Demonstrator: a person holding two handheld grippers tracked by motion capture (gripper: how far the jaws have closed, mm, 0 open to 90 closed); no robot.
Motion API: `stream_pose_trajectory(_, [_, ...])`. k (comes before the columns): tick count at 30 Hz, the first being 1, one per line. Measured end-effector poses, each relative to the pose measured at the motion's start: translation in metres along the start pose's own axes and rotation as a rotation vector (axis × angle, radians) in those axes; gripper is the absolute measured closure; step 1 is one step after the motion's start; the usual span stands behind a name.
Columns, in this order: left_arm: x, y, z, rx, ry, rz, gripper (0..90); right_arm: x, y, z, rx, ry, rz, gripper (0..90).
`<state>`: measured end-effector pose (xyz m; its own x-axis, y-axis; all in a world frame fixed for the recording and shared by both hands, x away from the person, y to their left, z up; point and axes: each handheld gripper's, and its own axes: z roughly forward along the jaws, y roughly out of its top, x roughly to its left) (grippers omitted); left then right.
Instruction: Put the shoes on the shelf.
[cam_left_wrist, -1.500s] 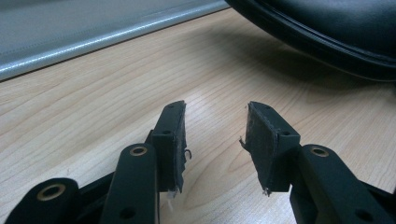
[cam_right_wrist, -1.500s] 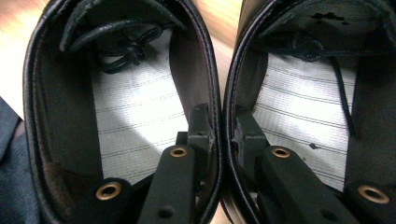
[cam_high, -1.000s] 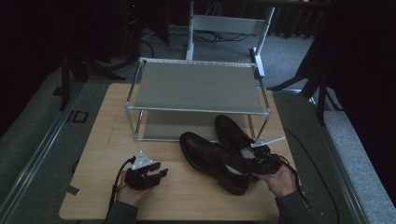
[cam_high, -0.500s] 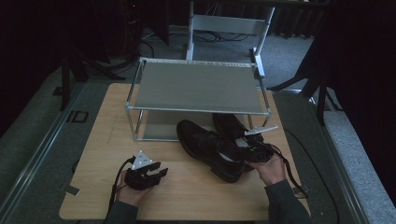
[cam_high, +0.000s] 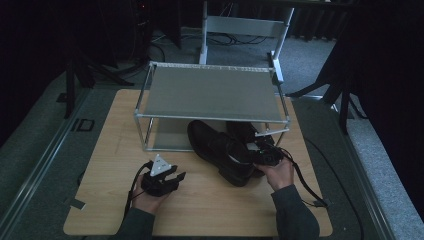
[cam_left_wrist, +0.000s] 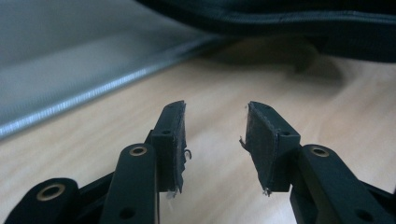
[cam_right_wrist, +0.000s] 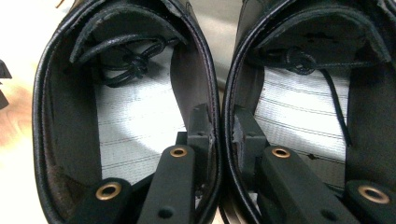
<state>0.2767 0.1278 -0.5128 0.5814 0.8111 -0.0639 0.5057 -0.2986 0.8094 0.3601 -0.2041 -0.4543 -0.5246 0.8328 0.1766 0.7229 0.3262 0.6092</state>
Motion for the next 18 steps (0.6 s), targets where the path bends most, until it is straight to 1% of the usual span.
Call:
stream_pose_trajectory(1, [-0.002, 0.004, 0.003, -0.003, 0.010, 0.005, 58.2, 0.000, 0.001, 0.001, -0.005, -0.005, 0.014, 80.2])
stream_pose_trajectory(3, [-0.005, 0.011, 0.009, -0.011, 0.019, 0.010, 58.6, 0.000, 0.002, 0.003, -0.016, -0.015, 0.025, 80.1])
stream_pose_trajectory(7, [-0.008, 0.026, 0.025, -0.033, 0.037, 0.017, 61.4, 0.001, 0.005, 0.005, -0.032, -0.033, 0.040, 80.1])
stream_pose_trajectory(10, [-0.008, 0.036, 0.038, -0.051, 0.062, -0.006, 65.5, 0.004, 0.008, 0.008, -0.043, -0.061, 0.033, 80.1])
stream_pose_trajectory(13, [-0.010, 0.046, 0.050, -0.054, 0.100, -0.010, 73.7, 0.006, 0.011, 0.011, -0.057, -0.067, 0.046, 80.1])
stream_pose_trajectory(14, [-0.010, 0.049, 0.054, -0.050, 0.115, 0.000, 77.8, 0.006, 0.011, 0.013, -0.066, -0.070, 0.052, 80.1])
stream_pose_trajectory(15, [-0.011, 0.051, 0.057, -0.041, 0.127, 0.012, 86.3, 0.007, 0.011, 0.015, -0.081, -0.072, 0.062, 80.1])
stream_pose_trajectory(16, [-0.011, 0.053, 0.061, -0.033, 0.152, 0.011, 90.0, 0.007, 0.011, 0.016, -0.089, -0.075, 0.069, 80.2])
stream_pose_trajectory(18, [-0.012, 0.056, 0.065, -0.025, 0.174, -0.001, 90.0, 0.009, 0.011, 0.018, -0.102, -0.086, 0.077, 80.1])
